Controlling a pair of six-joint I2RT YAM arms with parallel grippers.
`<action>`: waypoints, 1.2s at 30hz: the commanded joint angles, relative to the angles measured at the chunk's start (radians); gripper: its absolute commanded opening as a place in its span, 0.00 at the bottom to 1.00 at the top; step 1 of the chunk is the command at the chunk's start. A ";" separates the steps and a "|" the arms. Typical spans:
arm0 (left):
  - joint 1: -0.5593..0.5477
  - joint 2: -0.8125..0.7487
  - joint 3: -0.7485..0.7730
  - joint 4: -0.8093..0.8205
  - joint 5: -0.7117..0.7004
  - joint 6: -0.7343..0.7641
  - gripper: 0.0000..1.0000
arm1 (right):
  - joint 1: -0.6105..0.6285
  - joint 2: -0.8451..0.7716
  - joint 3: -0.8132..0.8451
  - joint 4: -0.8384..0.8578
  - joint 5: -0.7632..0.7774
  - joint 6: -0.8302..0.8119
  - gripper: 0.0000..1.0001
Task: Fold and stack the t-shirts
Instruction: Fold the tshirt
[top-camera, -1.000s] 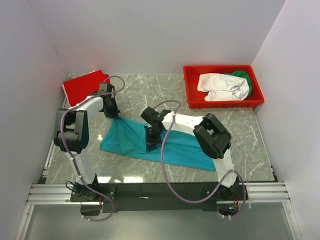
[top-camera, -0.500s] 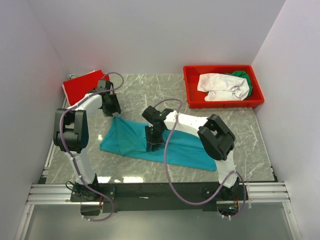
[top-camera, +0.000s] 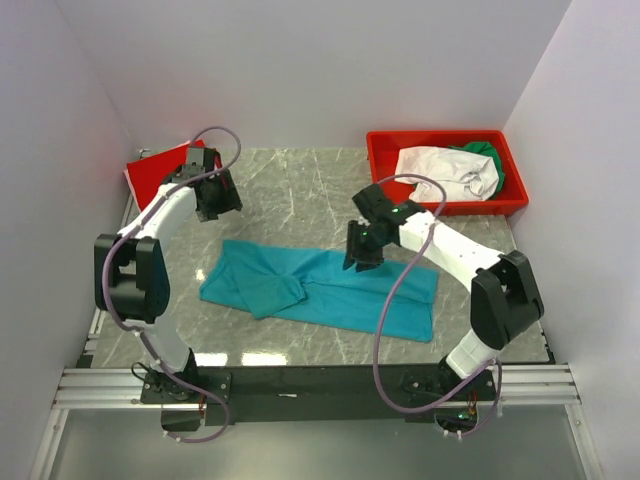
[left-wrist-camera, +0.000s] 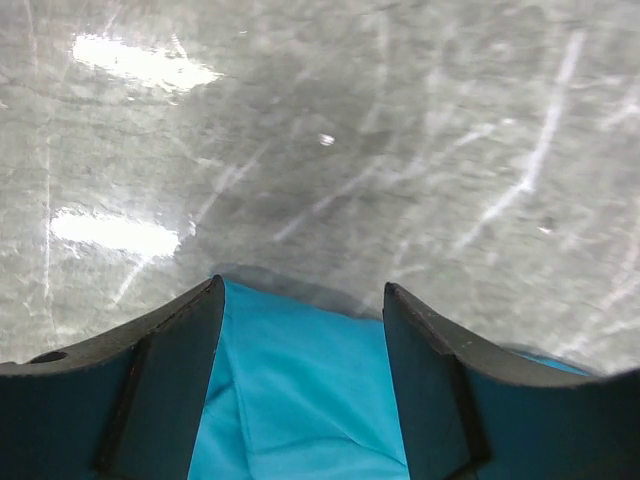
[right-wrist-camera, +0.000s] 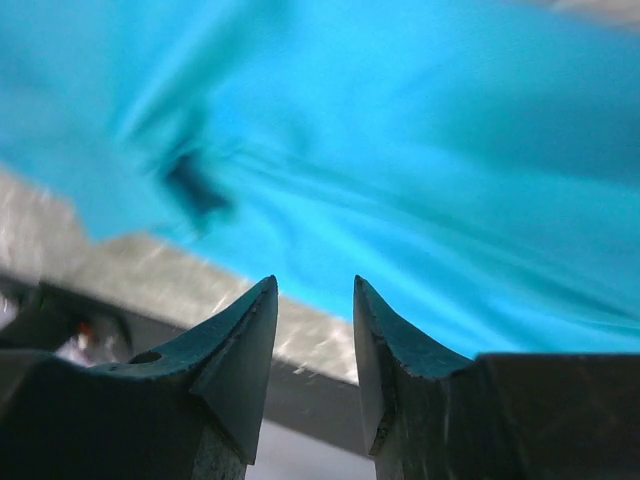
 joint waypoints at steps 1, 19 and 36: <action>-0.037 -0.071 0.000 -0.027 0.021 -0.026 0.70 | -0.064 -0.054 -0.029 -0.026 0.034 -0.061 0.44; -0.146 -0.111 -0.225 0.012 0.220 -0.149 0.70 | -0.247 -0.058 -0.273 0.082 0.065 -0.098 0.43; -0.195 0.230 -0.009 0.045 0.131 -0.096 0.69 | -0.273 -0.028 -0.414 0.172 0.005 -0.018 0.42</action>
